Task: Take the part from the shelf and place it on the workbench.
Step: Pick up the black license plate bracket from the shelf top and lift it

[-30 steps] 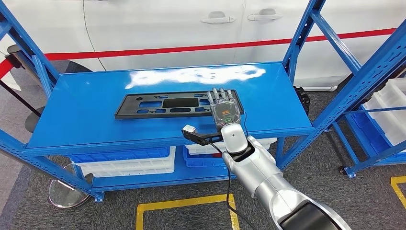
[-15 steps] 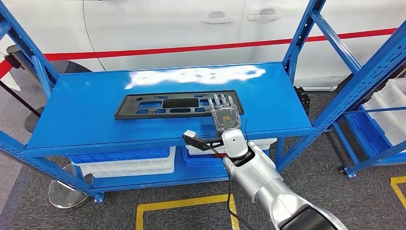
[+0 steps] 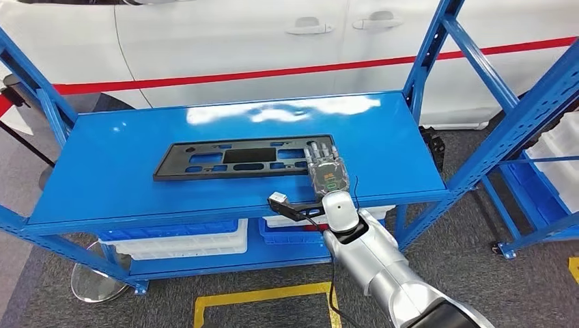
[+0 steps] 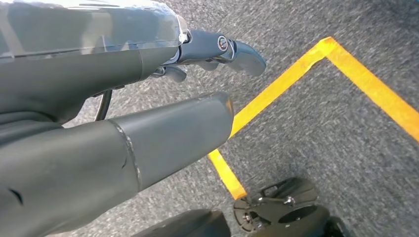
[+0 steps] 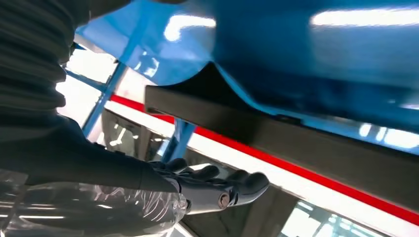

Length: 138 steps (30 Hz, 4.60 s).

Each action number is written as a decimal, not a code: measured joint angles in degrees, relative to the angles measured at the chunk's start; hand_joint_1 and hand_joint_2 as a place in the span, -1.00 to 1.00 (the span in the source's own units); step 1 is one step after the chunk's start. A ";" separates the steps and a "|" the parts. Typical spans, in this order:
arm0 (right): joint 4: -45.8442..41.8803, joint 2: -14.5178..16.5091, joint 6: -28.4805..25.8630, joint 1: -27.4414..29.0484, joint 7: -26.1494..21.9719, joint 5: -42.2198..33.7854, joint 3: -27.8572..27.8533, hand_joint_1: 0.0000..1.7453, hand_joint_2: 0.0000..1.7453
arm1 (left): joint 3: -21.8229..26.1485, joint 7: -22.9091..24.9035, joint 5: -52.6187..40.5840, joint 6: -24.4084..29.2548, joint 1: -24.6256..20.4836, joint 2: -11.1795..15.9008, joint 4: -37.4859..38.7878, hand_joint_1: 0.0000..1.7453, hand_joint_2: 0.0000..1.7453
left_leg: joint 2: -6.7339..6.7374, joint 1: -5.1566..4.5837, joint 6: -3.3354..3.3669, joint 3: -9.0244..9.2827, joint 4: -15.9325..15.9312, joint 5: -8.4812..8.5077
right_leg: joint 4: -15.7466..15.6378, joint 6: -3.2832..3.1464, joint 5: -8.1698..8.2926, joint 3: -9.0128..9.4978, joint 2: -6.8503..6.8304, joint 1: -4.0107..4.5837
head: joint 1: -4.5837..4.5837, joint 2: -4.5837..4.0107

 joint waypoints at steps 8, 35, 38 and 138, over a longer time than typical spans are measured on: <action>-0.07 -0.04 -0.89 0.91 0.00 -0.20 -0.01 -1.00 1.00 | 0.03 0.13 -0.23 -0.08 0.13 0.01 0.00 -1.00 -1.00 | 0.27 0.37 -1.33 -10.19 16.72 -4.13 | -0.83 -1.86 -1.58 2.79 -0.08 0.00 | -0.71 0.00; -0.46 6.43 0.58 2.55 -3.77 -2.33 0.34 -1.00 1.00 | -0.73 1.00 -2.94 -0.36 -0.18 0.05 0.04 -1.00 -1.00 | 0.20 -0.30 1.08 -4.24 0.76 3.75 | -1.75 0.24 -3.02 4.86 -0.03 0.46 | -0.29 0.00; -1.29 8.51 1.64 2.71 -4.59 -4.43 2.09 -1.00 1.00 | -1.08 0.99 -3.27 -0.40 -0.18 0.04 0.04 -1.00 -1.00 | 0.20 -0.26 1.03 -4.25 0.74 3.78 | -1.68 0.23 -3.03 4.86 -0.05 0.55 | -0.29 0.00; -3.72 2.64 9.33 -8.01 -2.00 -12.49 6.51 1.00 1.00 | -1.65 -0.40 -0.45 -1.50 -0.02 0.25 0.04 -1.00 -1.00 | 0.16 -0.20 1.06 -4.26 0.74 3.83 | -1.61 0.19 -3.07 4.81 -0.12 0.46 | -0.28 0.00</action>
